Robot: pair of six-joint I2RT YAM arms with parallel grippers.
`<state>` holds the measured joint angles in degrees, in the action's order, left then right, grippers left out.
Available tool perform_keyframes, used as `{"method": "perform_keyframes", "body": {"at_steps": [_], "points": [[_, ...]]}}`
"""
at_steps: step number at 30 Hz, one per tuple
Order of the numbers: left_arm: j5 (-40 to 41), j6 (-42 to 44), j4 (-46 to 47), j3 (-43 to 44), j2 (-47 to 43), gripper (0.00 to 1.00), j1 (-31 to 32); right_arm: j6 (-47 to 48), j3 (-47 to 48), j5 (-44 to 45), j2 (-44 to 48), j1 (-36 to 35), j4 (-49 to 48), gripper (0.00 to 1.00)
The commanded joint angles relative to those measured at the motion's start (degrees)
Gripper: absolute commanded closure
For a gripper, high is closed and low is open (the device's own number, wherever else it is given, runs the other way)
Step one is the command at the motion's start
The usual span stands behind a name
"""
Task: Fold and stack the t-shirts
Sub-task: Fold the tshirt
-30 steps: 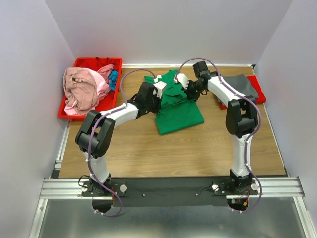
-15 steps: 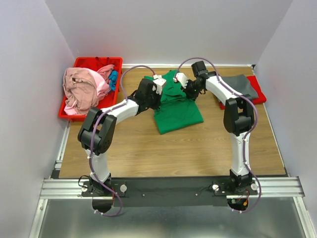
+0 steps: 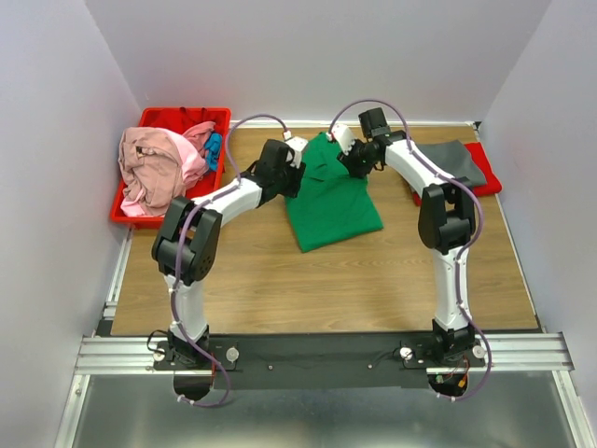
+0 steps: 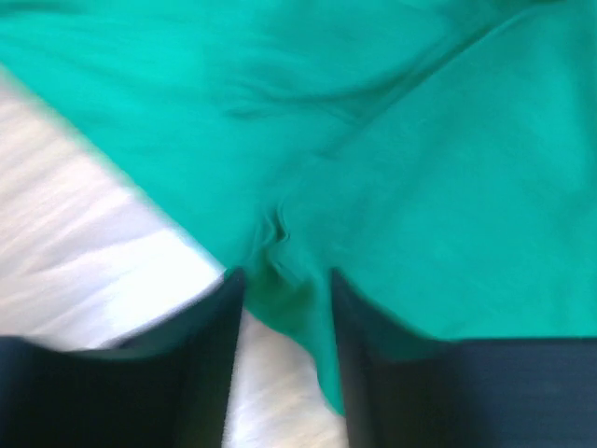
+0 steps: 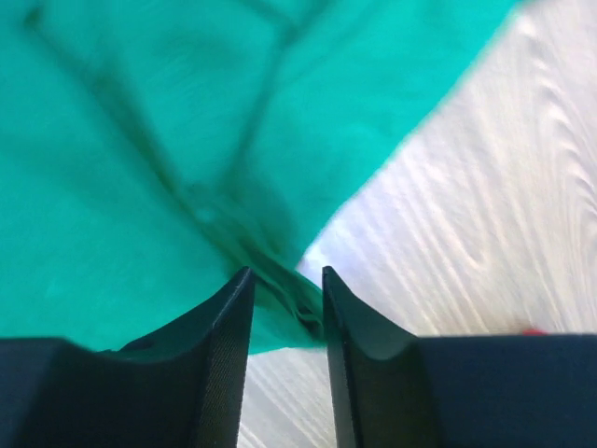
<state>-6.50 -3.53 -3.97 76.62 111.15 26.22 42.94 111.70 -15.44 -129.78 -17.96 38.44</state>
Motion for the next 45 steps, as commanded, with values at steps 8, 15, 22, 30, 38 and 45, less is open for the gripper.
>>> {"method": "perform_keyframes", "body": {"at_steps": [8, 15, 22, 30, 38, 45], "points": [[13.32, 4.57, -1.83, 3.12, -16.55, 0.27, -2.31, -19.22, -4.8, 4.6, 9.17, 1.95, -11.28, 0.48], [3.24, 15.11, 0.97, -16.81, -30.53, 0.31, 11.17, -3.93, -28.54, -14.77, 24.56, 4.33, -4.71, 0.3], [9.31, 29.71, 6.34, -31.44, -32.41, 0.31, 23.26, 1.09, -41.03, -18.74, 30.9, 7.31, 0.06, 0.29], [16.17, 32.97, 7.57, -26.44, -19.86, 0.32, 24.32, 0.3, -40.95, -25.51, 28.88, 11.63, 1.82, 0.29], [14.59, 33.15, 7.22, -25.29, -15.35, 0.33, 24.85, 2.23, -42.79, -25.52, 30.54, 11.54, 1.99, 0.28], [15.81, 32.97, 5.29, -24.06, -9.65, 0.34, 24.93, 16.19, -47.18, -28.15, 36.69, 11.54, 2.17, 0.28]]}}
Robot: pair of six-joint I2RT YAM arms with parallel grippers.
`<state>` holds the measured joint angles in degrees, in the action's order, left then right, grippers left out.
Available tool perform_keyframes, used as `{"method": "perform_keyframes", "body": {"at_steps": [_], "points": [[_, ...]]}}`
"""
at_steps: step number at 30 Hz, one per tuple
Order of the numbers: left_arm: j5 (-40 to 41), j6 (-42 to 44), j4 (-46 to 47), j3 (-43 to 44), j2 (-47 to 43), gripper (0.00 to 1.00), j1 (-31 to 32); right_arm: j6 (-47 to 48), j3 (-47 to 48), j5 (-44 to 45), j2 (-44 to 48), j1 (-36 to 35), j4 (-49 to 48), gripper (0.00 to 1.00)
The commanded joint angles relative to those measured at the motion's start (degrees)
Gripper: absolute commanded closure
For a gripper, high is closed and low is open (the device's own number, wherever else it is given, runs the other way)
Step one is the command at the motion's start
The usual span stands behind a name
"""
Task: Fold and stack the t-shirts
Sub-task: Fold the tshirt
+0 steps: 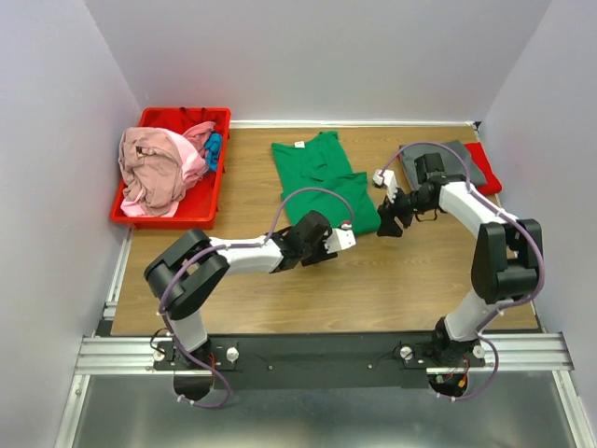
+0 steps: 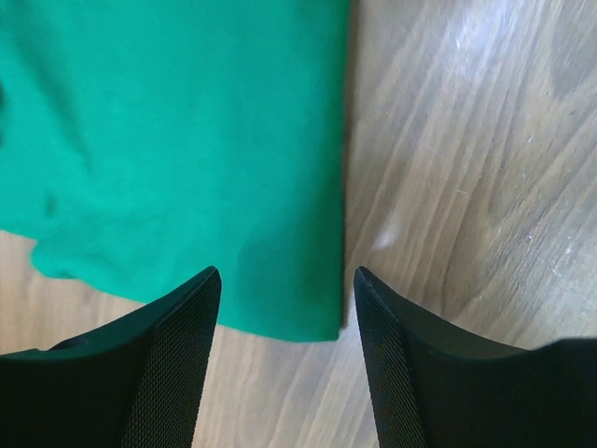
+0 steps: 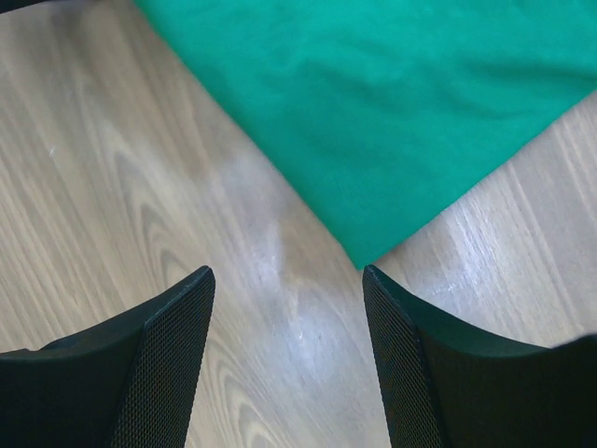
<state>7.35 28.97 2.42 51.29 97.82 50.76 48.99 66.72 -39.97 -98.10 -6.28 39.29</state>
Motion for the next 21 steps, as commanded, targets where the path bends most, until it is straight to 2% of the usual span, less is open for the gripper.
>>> {"method": "perform_keyframes", "body": {"at_steps": [1, 4, 7, 9, 10, 11, 13, 14, 17, 21], "points": [[2.57, 0.3, -1.71, 1.88, 4.39, 0.34, 0.39, 12.07, -3.6, -4.15, 6.86, -0.05, 1.32, 0.28], [3.71, -0.32, -2.15, 2.06, 5.36, 0.35, 0.3, 19.71, -5.01, -3.89, 9.06, -0.05, 1.14, 0.27], [6.26, -0.41, -2.33, 2.06, 5.98, 0.39, 0.21, 23.15, -5.54, -3.1, 9.51, -0.13, 1.05, 0.27], [6.53, -0.67, -3.55, 2.15, 6.33, 0.49, 0.04, 28.07, -6.51, -2.93, 9.34, -0.05, 0.97, 0.27], [6.01, -0.84, -3.73, 2.15, 6.24, 0.53, -0.05, 30.26, -7.12, -3.01, 9.34, -0.13, 0.97, 0.21], [5.83, -1.28, -4.08, 2.15, 6.24, 0.6, -0.05, 35.16, -8.09, -2.93, 8.9, -0.13, 0.88, 0.21], [4.6, -1.9, -5.31, 2.41, 5.98, 0.66, -0.05, 38.97, -8.62, -2.49, 8.02, -0.05, 0.18, 0.17], [4.42, -2.08, -5.49, 2.24, 5.8, 0.75, -0.05, 40.47, -8.62, -2.22, 7.15, -0.13, -0.43, 0.17], [3.19, -2.69, -5.76, 1.8, 4.84, 0.86, -0.05, 40.22, -7.66, -0.38, 3.98, -1.36, -2.81, 0.17], [2.4, -3.39, -5.84, 1.54, 3.7, 0.88, 0.04, 36.97, -8.53, 4.18, 1.61, -5.05, -9.12, 0.19]]}}
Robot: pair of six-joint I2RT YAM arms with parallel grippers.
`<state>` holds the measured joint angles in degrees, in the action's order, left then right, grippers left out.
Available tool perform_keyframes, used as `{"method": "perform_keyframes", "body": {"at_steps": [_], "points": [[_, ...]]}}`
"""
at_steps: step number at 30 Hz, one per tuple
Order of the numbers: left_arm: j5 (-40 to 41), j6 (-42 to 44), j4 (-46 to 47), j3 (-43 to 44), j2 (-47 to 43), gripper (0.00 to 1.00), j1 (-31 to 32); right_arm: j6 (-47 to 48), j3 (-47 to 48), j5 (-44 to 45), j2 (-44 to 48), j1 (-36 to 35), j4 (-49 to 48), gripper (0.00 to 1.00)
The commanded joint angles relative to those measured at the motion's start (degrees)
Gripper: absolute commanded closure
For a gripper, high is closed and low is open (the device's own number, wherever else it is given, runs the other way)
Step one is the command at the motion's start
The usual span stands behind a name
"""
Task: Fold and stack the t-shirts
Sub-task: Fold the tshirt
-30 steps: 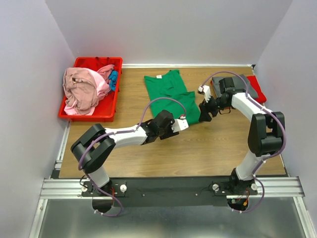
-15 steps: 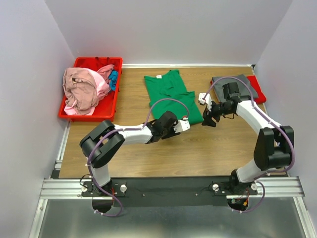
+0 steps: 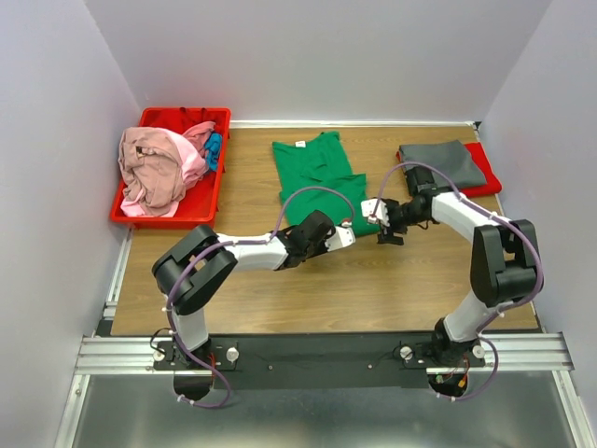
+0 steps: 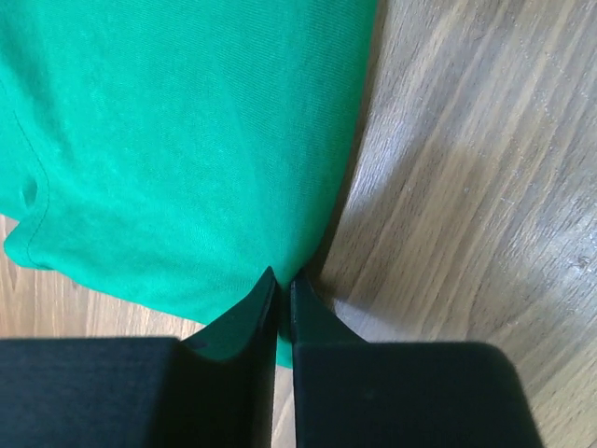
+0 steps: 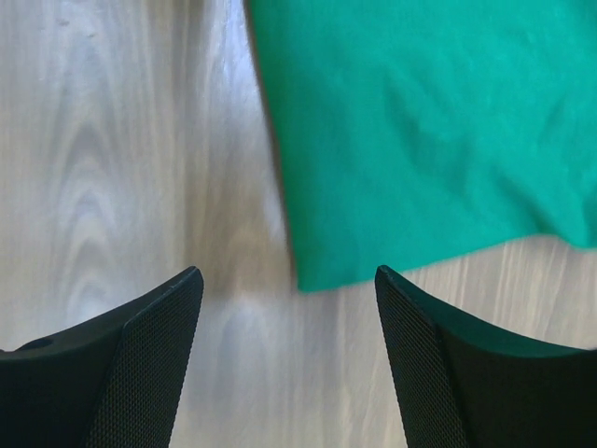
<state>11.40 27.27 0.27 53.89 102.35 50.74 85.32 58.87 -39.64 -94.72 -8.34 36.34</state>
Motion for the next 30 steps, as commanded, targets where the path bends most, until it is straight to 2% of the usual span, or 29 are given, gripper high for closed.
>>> {"method": "perform_keyframes", "body": {"at_steps": [1, 6, 13, 14, 16, 17, 19, 20, 23, 27, 30], "points": [[-1.99, -1.86, -3.7, -1.33, -1.01, 0.88, -0.03, -0.84, -1.04, 4.82, -2.48, -4.3, -8.8, 0.2], [-3.05, -2.22, -3.26, -2.21, -2.76, 0.91, -0.03, -6.48, 0.89, 8.96, -7.05, -6.78, -13.83, 0.25], [-5.07, -2.31, -2.3, -3.52, -4.87, 0.94, -0.03, -5.43, -1.13, 11.6, -8.99, -7.22, -14.1, 0.4], [-5.42, -2.31, -2.38, -3.87, -5.05, 0.95, 0.06, -6.04, -1.21, 11.95, -9.08, -7.31, -14.19, 0.5], [-7.08, -1.78, -2.21, -4.58, -5.75, 1.0, 0.15, -7.18, -1.22, 12.21, -8.99, -7.39, -14.01, 0.63], [-7.53, -1.6, -2.12, -5.02, -6.1, 1.0, 0.58, -7.88, -1.39, 12.13, -8.65, -7.39, -13.93, 0.78], [-9.1, -0.9, -1.94, -6.33, -7.94, 1.0, 1.2, -7.28, -3.31, 11.52, -6.11, -7.39, -12.97, 0.92], [-9.9, -0.38, -1.94, -6.95, -8.65, 1.0, 1.9, -5.97, -4.11, 11.16, -4.96, -7.39, -12.09, 0.95], [-16.31, 0.6, -3.43, -8.27, -12.25, 1.0, 3.13, -2.1, -6.57, 9.67, 0.92, -7.39, -4.63, 1.0], [-24.48, -0.37, -6.07, -8.8, -15.76, 1.0, 5.58, -0.16, -10.26, 7.83, 9.8, -7.39, 8.45, 1.0], [-28.79, -1.51, -8.09, -8.45, -16.47, 1.0, 8.58, 0.29, -13.51, 5.72, 18.39, -7.39, 14.62, 1.0]]}}
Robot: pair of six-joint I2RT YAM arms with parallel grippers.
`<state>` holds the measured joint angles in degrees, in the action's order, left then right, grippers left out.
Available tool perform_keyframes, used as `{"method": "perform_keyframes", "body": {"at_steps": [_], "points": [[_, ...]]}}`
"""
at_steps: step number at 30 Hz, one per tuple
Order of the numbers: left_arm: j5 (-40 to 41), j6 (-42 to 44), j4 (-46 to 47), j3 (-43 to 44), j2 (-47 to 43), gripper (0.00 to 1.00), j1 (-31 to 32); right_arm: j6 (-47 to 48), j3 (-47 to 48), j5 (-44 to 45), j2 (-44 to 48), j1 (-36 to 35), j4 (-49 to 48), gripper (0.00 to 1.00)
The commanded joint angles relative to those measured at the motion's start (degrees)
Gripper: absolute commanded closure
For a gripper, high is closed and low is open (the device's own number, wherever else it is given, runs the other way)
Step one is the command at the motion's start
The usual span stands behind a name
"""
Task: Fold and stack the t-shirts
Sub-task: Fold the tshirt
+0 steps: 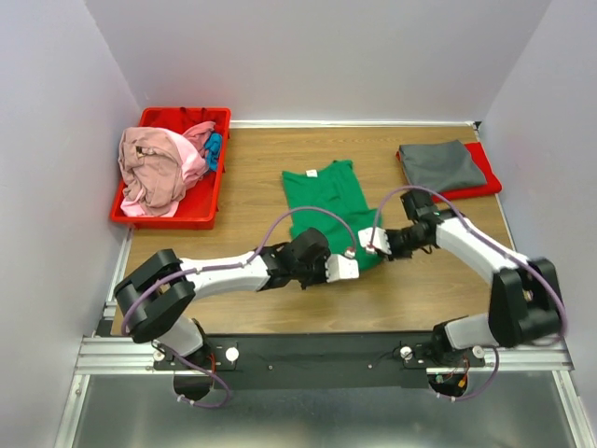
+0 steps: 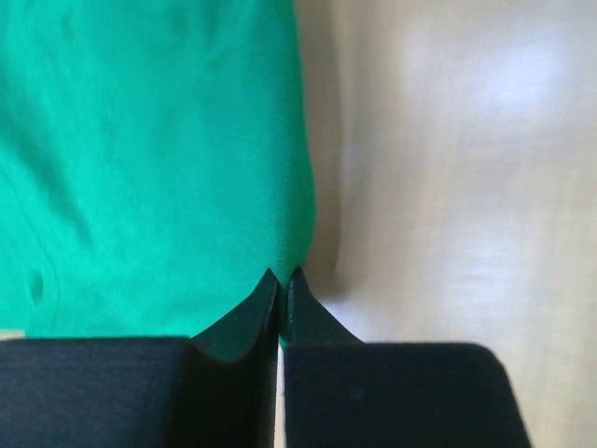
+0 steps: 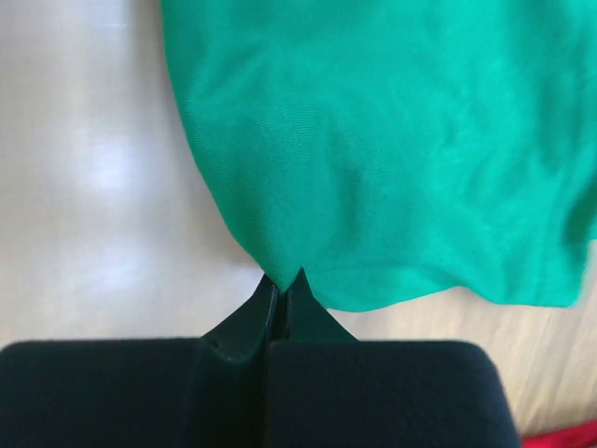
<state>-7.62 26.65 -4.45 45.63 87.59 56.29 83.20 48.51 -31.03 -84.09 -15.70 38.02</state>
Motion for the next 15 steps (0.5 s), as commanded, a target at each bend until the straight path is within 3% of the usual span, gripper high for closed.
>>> {"method": "perform_keyframes", "body": {"at_steps": [1, 7, 15], "points": [[-10.57, -0.9, -3.64, -0.27, -2.68, 1.0, 6.08, 2.15, -3.86, -3.77, 9.72, -0.03, 16.61, 1.0], [-11.02, -1.87, -5.66, 1.66, -5.41, 1.0, 8.83, -6.01, -5.27, -3.17, 20.98, -0.03, 20.51, 1.0], [-7.68, 0.15, -8.38, 3.59, -7.96, 1.0, 7.09, -11.65, 3.68, -2.28, 17.48, 0.06, 20.6, 1.0]]}}
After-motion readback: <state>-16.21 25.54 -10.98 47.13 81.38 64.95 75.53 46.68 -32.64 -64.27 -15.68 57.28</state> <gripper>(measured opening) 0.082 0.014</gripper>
